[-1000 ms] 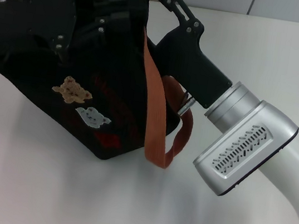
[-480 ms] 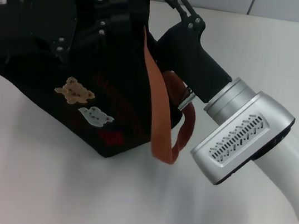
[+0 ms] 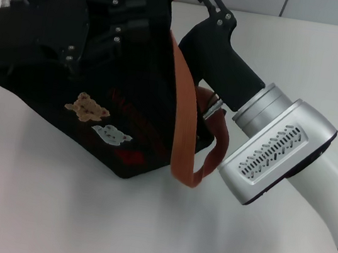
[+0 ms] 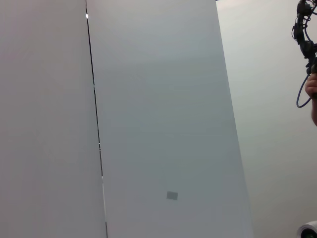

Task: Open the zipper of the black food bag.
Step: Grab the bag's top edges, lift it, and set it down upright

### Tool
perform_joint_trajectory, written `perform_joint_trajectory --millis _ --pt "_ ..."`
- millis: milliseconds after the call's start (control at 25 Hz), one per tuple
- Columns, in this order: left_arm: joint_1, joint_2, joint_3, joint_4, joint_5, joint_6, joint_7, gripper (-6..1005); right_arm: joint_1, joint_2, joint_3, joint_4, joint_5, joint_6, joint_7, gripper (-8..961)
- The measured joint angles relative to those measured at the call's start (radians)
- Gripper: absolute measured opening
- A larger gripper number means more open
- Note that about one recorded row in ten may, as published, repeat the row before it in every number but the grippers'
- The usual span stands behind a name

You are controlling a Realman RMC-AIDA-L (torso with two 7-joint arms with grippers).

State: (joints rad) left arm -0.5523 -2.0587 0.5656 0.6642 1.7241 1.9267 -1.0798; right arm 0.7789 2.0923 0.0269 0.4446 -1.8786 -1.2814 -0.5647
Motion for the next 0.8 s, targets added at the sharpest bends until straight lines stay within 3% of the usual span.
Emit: perform_joint_trajectory --millis 800 --pt "0.007 0.004 -0.01 -0.002 -0.006 -0.018 -0.001 190 -0.063 0.0 0.002 -0.003 -0.054 -0.065 -0.008 833"
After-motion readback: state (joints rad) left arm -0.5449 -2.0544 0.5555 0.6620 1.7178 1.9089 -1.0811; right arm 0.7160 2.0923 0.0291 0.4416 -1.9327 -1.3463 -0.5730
